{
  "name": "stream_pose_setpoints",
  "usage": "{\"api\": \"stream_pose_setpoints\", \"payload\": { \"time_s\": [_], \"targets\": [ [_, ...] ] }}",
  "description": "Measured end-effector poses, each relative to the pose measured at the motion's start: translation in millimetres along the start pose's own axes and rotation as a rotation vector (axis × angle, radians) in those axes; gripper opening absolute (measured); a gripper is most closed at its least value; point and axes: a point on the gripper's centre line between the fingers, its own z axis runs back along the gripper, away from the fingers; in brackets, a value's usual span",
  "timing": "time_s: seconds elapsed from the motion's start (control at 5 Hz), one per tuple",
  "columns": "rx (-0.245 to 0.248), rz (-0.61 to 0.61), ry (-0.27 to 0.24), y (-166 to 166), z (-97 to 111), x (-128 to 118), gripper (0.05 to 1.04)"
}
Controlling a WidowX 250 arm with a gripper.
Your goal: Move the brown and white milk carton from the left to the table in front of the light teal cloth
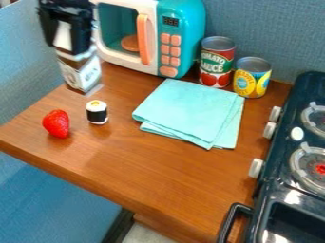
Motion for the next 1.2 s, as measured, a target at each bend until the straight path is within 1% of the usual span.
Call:
{"api": "stream_pose_setpoints", "payload": {
  "time_s": [0.2,0.4,0.6,0.8,1.0,1.2],
  "targets": [
    [-0.03,-0.107,0.031,-49.2,-16.0,8.2,0.843],
    [-0.014,-0.16,0.031,-100.5,-26.4,15.4,0.843],
    [0.037,-0.225,0.06,-146.0,-39.1,20.1,0.842],
    [0.09,-0.263,0.094,-165.4,-47.8,19.8,0.842],
    [0.123,-0.238,0.113,-160.1,-51.8,16.9,0.842],
    [0.121,-0.23,0.166,-154.9,-64.4,10.4,0.842]
  ]
}}
